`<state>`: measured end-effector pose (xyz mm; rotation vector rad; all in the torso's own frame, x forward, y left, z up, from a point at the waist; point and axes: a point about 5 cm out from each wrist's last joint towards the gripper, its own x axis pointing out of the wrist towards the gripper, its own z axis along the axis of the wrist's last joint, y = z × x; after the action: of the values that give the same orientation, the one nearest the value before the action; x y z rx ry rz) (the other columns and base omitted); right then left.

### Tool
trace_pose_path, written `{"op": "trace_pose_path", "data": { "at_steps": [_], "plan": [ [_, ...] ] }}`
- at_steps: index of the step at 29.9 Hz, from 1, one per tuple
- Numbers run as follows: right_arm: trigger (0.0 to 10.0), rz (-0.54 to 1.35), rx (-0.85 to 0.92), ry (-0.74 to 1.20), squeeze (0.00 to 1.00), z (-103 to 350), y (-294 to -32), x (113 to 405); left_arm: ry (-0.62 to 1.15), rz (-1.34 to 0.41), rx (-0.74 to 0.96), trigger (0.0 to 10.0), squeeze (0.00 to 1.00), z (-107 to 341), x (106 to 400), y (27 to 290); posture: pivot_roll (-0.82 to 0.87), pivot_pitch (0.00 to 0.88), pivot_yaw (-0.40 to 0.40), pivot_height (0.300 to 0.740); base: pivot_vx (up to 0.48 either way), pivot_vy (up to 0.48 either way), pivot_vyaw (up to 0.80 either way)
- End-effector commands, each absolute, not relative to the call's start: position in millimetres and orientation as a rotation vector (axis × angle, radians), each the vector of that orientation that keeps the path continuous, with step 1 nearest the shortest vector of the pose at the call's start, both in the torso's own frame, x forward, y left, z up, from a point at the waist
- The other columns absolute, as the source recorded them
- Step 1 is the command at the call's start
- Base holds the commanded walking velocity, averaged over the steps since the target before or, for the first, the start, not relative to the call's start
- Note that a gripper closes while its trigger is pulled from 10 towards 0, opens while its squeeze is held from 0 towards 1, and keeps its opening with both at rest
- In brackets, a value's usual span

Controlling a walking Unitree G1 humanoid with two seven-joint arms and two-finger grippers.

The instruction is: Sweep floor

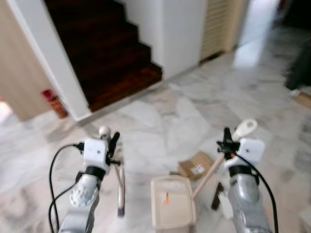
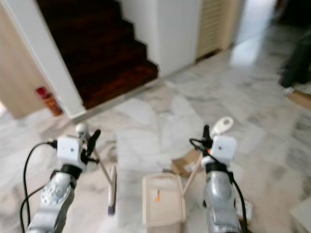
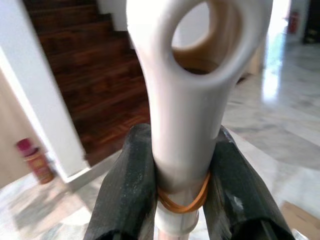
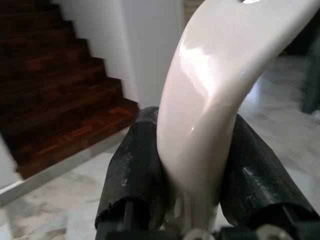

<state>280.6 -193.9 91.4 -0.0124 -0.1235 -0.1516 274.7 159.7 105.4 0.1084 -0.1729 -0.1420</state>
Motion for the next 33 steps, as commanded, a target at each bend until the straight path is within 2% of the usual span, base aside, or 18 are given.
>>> {"op": "trace_pose_path", "data": {
  "at_steps": [1, 10, 26, 33],
  "plan": [
    [10.0, -0.129, -0.007, -0.183, 0.00, 105.6, -187.8, 285.7, -0.232, -0.130, 0.128, 10.0, 0.00, 117.7, 276.3, 162.6, 0.04, 0.000, 0.021, 0.740, 0.000, 0.000, 0.80],
    [10.0, -0.129, -0.005, -0.186, 0.00, 108.4, -187.7, 288.0, -0.224, -0.115, 0.130, 10.0, 0.00, 117.6, 277.2, 165.1, 0.04, 0.006, 0.016, 0.740, 0.000, 0.000, 0.80],
    [10.0, -0.125, 0.000, -0.180, 0.00, 110.0, -185.5, 298.2, -0.217, -0.054, 0.126, 10.0, 0.00, 121.1, 277.7, 179.8, 0.07, 0.017, 0.011, 0.740, 0.000, 0.000, 0.00],
    [10.0, -0.123, -0.008, -0.168, 0.00, 108.4, -187.1, 297.9, -0.211, -0.061, 0.121, 10.0, 0.00, 119.8, 276.2, 176.6, 0.07, 0.035, 0.008, 0.740, 0.000, 0.351, 0.00]
  ]
}}
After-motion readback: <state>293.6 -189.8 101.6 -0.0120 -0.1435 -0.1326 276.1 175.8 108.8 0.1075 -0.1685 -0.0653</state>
